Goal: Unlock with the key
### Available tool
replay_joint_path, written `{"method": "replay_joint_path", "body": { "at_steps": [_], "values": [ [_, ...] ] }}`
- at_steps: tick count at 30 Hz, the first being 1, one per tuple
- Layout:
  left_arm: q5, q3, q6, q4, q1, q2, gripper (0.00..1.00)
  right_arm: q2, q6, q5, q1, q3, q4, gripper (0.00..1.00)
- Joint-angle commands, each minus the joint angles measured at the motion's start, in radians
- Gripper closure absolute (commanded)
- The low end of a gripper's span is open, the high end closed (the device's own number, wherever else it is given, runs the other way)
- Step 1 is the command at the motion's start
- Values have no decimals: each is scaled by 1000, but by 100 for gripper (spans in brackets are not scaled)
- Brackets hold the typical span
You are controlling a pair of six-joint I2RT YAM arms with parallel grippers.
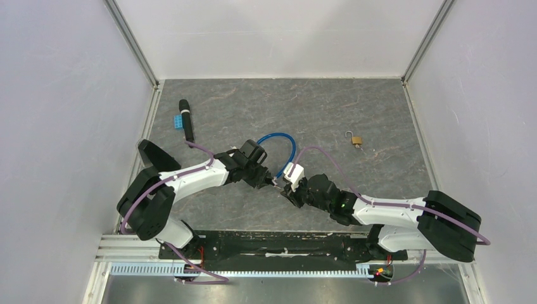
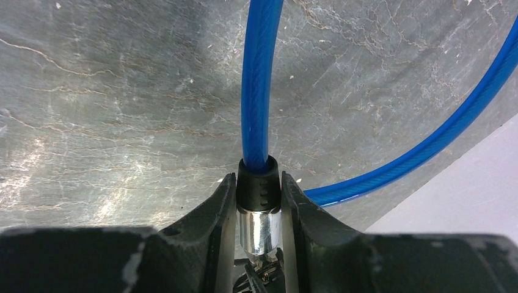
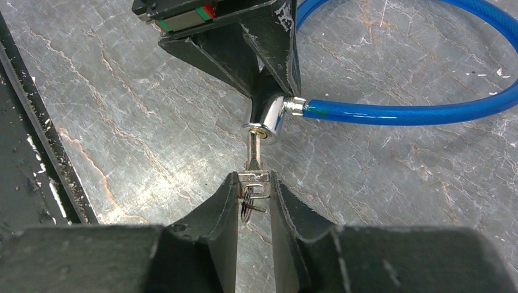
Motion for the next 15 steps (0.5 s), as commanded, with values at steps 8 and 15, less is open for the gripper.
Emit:
{"method": "replay_joint_path", "body": {
  "at_steps": [8, 15],
  "values": [
    [21, 45, -46, 31, -18, 4, 98, -25, -38, 73, 9, -8, 75, 100],
    [22, 53, -42, 20, -23, 16, 98, -24, -72, 130, 33, -12, 75, 100]
  ]
}}
